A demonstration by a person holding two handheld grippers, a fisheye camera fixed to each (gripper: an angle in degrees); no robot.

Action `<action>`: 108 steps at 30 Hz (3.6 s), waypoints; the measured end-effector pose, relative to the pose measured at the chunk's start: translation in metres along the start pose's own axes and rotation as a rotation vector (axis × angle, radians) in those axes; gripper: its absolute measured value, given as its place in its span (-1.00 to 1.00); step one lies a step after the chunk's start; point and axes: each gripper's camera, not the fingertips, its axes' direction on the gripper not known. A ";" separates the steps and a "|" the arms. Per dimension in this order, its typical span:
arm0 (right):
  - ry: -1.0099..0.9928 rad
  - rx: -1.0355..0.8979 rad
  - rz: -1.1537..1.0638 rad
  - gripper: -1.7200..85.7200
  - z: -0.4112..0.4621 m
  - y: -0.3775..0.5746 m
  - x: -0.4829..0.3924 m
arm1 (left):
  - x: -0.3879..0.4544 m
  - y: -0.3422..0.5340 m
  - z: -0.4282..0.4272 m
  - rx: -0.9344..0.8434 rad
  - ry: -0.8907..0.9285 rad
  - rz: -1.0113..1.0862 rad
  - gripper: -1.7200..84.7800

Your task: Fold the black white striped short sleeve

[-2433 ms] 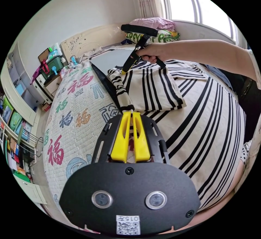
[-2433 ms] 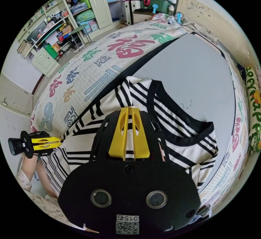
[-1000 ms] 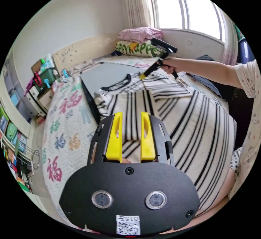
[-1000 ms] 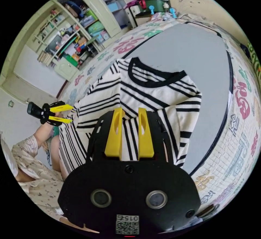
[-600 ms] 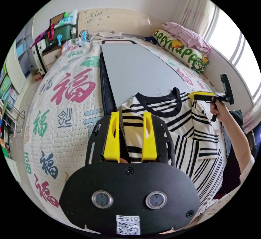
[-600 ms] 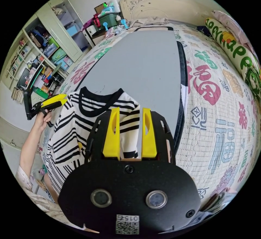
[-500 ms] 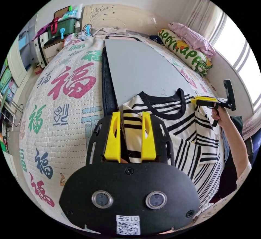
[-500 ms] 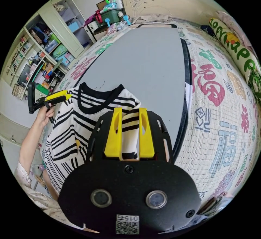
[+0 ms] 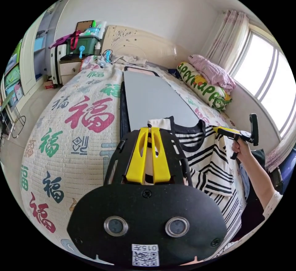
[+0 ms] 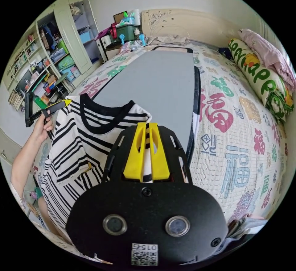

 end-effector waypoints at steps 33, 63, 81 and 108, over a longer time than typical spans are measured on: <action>-0.412 -0.186 -0.368 -0.90 -0.396 0.716 -0.223 | 0.189 0.326 -0.405 -0.325 0.357 0.645 -0.95; -0.349 0.879 -0.010 -0.97 -0.804 0.848 -0.558 | 0.046 0.420 -0.633 0.514 0.460 0.022 -0.98; -0.606 1.764 -0.323 -0.98 -1.016 1.000 -0.769 | 0.033 0.452 -0.618 0.502 0.441 -0.019 -0.98; -0.352 0.227 0.410 -0.74 -0.483 0.395 -0.090 | 0.068 0.326 -0.390 0.048 0.197 -0.173 -0.78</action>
